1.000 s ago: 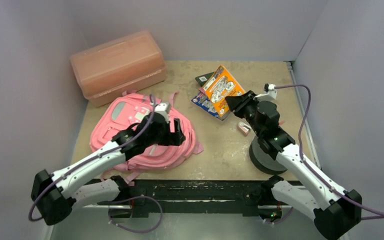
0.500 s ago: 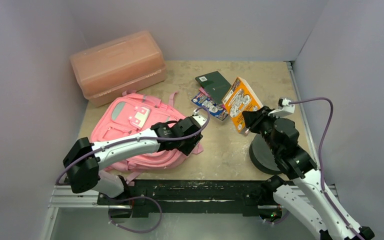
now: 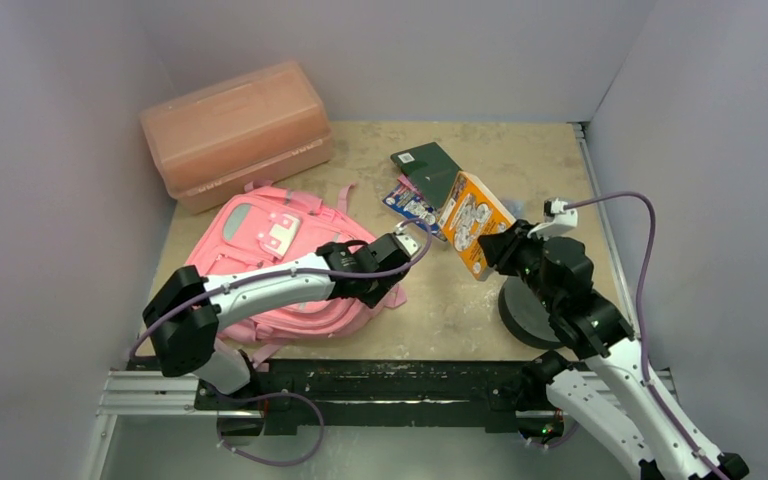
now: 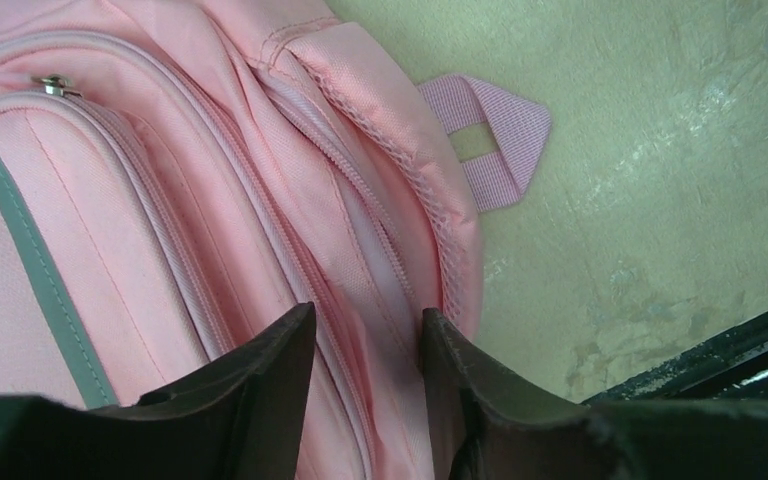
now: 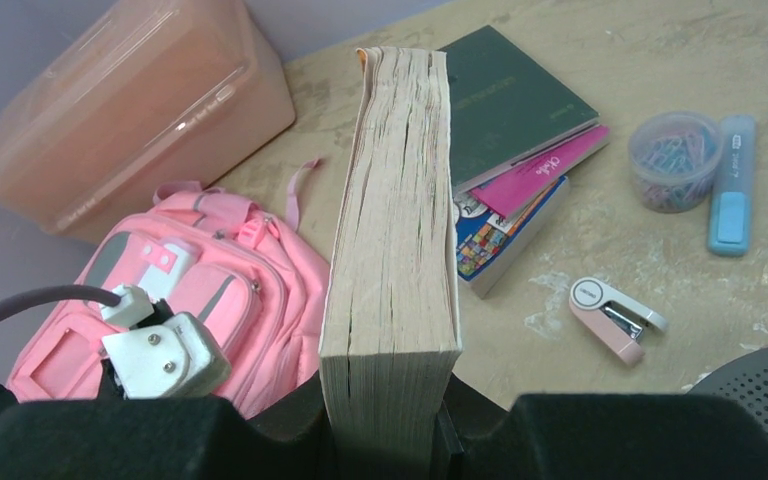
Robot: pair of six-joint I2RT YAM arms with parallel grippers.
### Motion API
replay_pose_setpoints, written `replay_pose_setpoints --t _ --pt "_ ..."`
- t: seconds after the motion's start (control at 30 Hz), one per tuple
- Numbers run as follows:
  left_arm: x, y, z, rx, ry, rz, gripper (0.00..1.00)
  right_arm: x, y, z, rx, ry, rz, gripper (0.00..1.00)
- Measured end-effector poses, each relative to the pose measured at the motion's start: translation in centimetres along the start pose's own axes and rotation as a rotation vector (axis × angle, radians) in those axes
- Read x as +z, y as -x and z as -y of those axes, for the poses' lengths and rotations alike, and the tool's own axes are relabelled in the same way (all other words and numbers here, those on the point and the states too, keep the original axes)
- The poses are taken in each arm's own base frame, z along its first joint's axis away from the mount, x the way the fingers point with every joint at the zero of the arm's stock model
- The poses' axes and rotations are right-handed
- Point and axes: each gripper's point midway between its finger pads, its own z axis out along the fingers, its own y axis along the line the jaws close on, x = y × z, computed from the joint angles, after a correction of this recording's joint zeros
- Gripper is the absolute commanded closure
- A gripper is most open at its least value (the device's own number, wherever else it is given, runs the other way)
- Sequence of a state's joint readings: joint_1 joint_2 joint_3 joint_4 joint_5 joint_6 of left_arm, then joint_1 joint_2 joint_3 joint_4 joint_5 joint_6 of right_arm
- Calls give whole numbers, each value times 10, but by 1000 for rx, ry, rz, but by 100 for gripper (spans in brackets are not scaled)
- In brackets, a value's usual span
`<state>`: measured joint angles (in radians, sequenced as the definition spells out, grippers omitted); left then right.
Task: Pack the student bag
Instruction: Place the book in the student bag.
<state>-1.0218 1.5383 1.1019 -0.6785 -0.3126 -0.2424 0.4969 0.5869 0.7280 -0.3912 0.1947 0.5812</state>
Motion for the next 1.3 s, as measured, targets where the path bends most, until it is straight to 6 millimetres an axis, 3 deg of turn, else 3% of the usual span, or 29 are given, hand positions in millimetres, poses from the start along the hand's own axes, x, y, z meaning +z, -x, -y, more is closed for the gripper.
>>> replay_pose_setpoints --t 0.2,0.33,0.57,0.73,0.93,1.2,1.3 --pt "-6 2 -9 3 46 11 82 5 -14 -5 -35 35 -71 100" --pt "-26 10 -28 -10 108 74 100 14 -34 -5 -74 44 -165 100" --pt "-77 32 -73 -40 271 245 100 10 -66 -18 -95 128 -354 100" --pt "-110 39 -106 -71 409 339 100 -3 -69 -57 29 298 -424 100" --pt "-148 43 -131 -129 482 460 100 -10 -71 -104 316 510 -488 100" --pt "-170 36 -145 -159 510 536 100 19 -95 -116 583 508 -610 100" --pt "-173 36 -146 -160 509 546 100 34 -108 -130 630 519 -653 100"
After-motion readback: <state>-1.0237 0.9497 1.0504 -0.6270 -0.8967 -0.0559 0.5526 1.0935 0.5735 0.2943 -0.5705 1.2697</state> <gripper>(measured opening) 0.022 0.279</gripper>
